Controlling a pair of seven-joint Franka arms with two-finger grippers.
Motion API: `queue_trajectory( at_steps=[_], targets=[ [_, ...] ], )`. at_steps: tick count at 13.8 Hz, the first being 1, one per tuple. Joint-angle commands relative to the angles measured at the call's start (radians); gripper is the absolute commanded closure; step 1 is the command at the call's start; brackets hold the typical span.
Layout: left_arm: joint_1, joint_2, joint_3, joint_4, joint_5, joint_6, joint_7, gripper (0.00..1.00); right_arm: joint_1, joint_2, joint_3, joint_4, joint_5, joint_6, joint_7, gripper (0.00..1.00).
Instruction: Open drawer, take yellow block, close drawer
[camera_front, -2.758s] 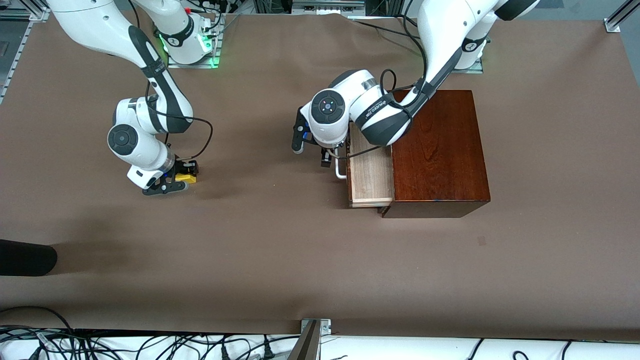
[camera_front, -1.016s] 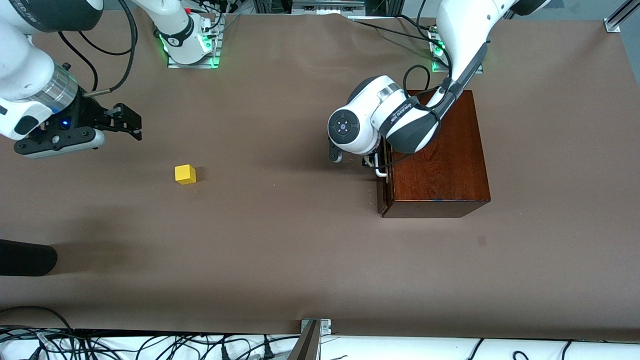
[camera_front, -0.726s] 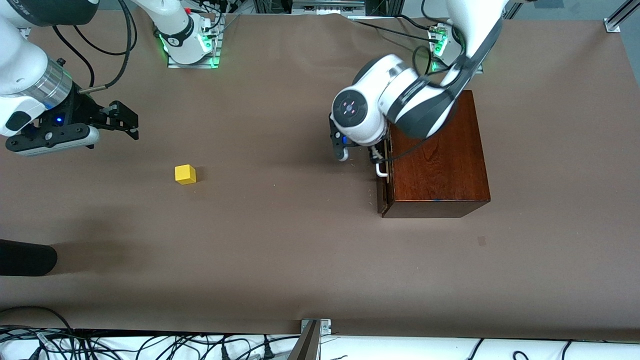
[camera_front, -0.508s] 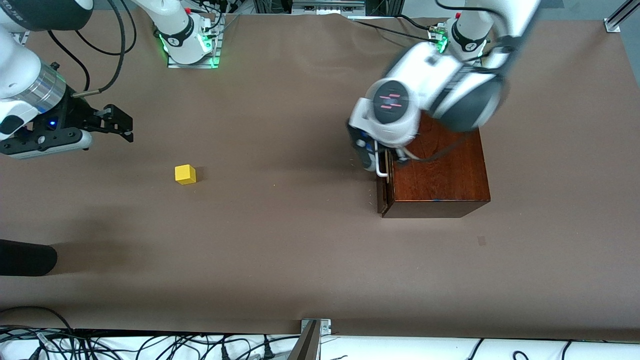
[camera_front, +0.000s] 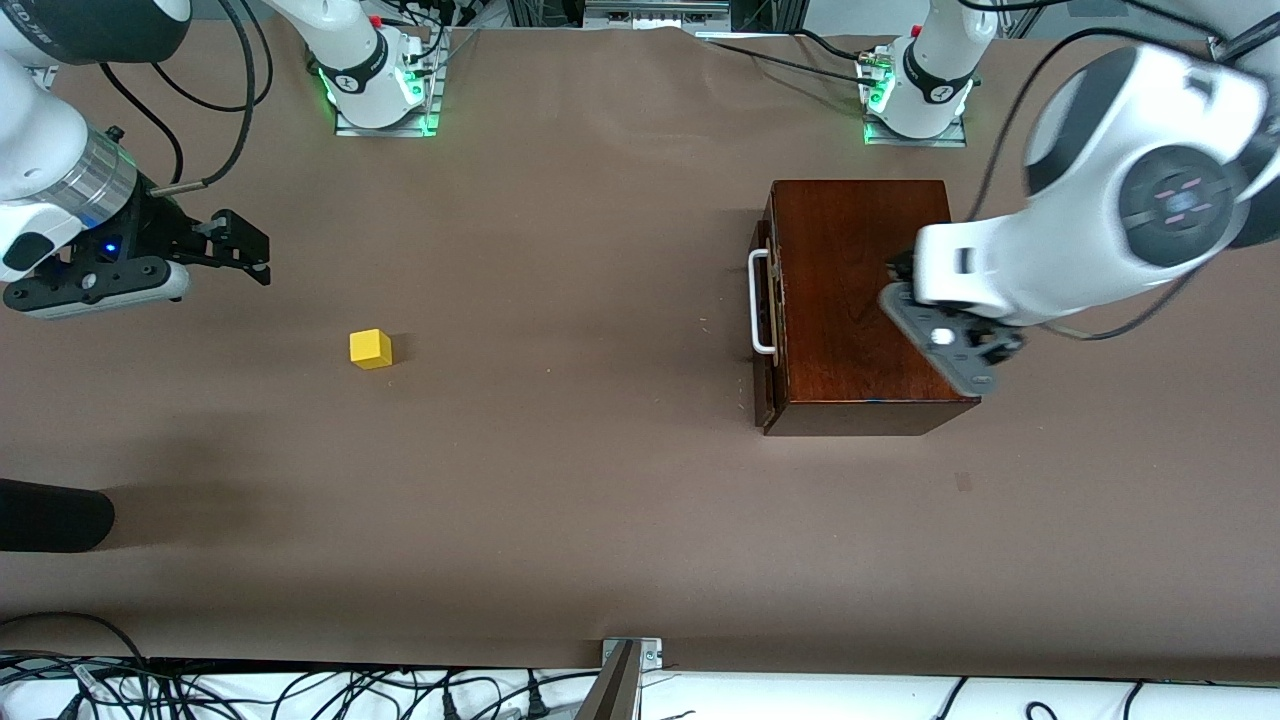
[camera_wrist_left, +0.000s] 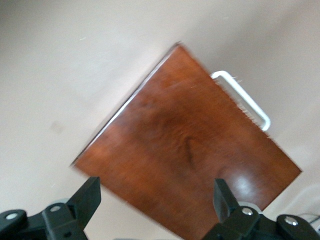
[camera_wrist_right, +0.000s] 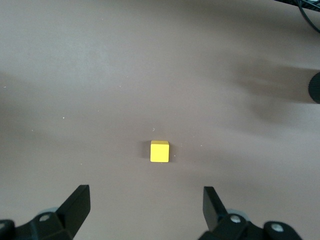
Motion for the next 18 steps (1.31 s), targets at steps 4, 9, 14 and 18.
queue_trajectory(
  at_steps=[4, 9, 14, 18],
  targets=[
    [-0.091, -0.300, 0.309, -0.359, -0.145, 0.263, -0.309, 0.00, -0.003, -0.001, -0.005, 0.016, 0.003, -0.014, -0.008, 0.00],
    [-0.087, -0.397, 0.352, -0.464, -0.095, 0.288, -0.504, 0.00, -0.003, 0.000, -0.006, 0.016, 0.003, -0.013, -0.008, 0.00],
    [-0.071, -0.425, 0.346, -0.495, -0.044, 0.291, -0.515, 0.00, -0.003, 0.000, -0.006, 0.016, 0.001, -0.011, -0.011, 0.00],
    [-0.068, -0.423, 0.343, -0.493, -0.055, 0.288, -0.515, 0.00, -0.003, 0.000, -0.006, 0.016, 0.001, -0.011, -0.008, 0.00]
  ],
)
